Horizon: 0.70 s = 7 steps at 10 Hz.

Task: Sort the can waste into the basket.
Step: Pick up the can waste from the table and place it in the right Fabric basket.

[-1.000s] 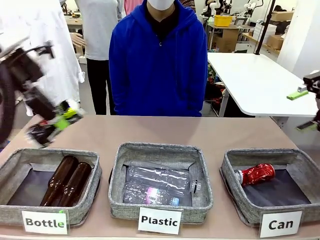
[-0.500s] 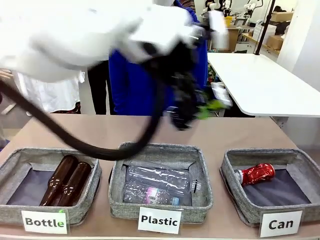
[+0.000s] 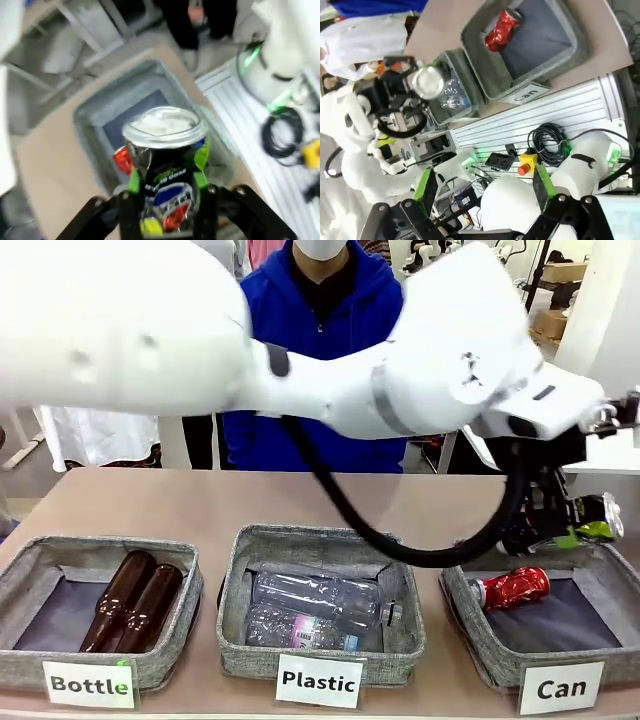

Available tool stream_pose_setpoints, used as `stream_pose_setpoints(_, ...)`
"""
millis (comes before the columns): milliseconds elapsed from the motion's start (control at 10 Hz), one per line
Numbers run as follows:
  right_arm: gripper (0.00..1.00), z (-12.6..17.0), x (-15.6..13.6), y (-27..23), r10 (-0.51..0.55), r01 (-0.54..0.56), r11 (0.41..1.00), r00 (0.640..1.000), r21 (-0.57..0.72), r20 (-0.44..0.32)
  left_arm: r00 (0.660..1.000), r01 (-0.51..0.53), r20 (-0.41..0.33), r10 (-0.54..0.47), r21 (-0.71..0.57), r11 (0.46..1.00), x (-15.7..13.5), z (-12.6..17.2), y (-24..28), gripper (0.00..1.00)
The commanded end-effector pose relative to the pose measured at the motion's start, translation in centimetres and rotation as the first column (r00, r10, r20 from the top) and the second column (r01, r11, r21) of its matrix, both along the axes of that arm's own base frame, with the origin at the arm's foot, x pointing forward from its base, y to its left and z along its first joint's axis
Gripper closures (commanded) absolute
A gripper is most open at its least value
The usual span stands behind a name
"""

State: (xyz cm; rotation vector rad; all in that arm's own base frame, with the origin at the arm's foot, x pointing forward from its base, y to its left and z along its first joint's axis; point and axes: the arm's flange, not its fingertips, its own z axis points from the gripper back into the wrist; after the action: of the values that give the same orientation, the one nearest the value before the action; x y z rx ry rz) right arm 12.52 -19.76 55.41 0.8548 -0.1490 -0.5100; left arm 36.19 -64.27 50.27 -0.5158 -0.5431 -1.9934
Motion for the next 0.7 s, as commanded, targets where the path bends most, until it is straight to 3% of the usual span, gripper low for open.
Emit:
stream_pose_setpoints(0, 0.00, -1.0, -0.9, -1.2, 0.009, -0.009, 1.000, 1.000, 0.022, 0.016, 0.999, -0.002, -0.049, 0.006, 0.095, 0.995, 2.0, 0.6, -6.2, 0.56)
stream_pose_setpoints(600, 0.00, 0.0, 0.0, 0.0, 0.000, 0.000, 1.000, 1.000, 0.000, 0.000, 0.998, 0.001, -0.058, 0.008, 0.160, 0.987, 3.1, -0.5, -6.6, 0.56)
